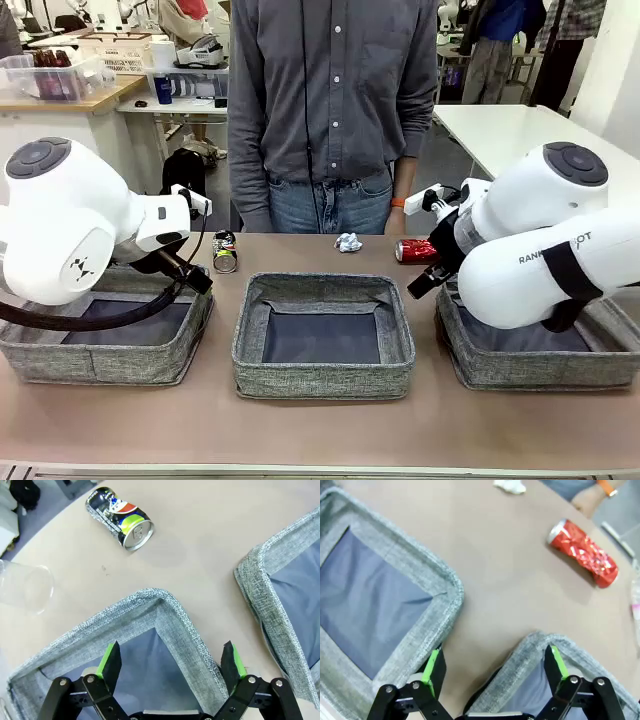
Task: Sort the waste into the appropriate baskets.
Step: Pick up the waste item pointed out by the person.
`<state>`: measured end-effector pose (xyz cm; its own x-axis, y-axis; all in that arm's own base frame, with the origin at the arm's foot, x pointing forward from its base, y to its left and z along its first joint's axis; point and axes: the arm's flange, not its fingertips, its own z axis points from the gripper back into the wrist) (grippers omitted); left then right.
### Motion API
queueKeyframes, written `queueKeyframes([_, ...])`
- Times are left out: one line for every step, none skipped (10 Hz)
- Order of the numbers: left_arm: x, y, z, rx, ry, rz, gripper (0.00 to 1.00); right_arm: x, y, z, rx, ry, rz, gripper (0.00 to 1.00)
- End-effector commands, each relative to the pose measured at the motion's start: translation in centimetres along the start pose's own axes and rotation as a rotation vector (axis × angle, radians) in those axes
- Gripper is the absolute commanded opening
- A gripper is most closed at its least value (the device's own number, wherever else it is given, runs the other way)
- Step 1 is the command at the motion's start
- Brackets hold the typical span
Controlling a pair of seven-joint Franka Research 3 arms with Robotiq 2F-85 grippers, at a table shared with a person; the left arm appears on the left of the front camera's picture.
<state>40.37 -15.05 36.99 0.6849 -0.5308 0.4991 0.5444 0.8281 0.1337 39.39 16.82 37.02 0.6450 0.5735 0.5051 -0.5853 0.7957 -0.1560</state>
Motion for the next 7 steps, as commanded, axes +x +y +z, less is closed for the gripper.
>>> queueKeyframes([0.01, 0.00, 0.01, 0.000, 0.000, 0.000, 1.00, 0.01, 0.00, 0.01, 0.000, 0.000, 0.000, 1.00])
queueKeyframes([0.01, 0.00, 0.01, 0.000, 0.000, 0.000, 1.00, 0.01, 0.00, 0.01, 0.000, 0.000, 0.000, 1.00])
queueKeyframes([0.01, 0.00, 0.01, 0.000, 0.000, 0.000, 1.00, 0.01, 0.00, 0.01, 0.000, 0.000, 0.000, 1.00])
queueKeyframes([0.01, 0.00, 0.01, 0.000, 0.000, 0.000, 1.00, 0.01, 0.00, 0.01, 0.000, 0.000, 0.000, 1.00])
queueKeyframes([0.01, 0.00, 0.01, 0.000, 0.000, 0.000, 1.00, 0.01, 0.00, 0.01, 0.000, 0.000, 0.000, 1.00])
queueKeyframes([0.01, 0.00, 0.01, 0.000, 0.000, 0.000, 1.00, 0.01, 0.00, 0.01, 0.000, 0.000, 0.000, 1.00])
queueKeyframes([0.01, 0.00, 0.01, 0.000, 0.000, 0.000, 1.00, 0.01, 0.00, 0.01, 0.000, 0.000, 0.000, 1.00])
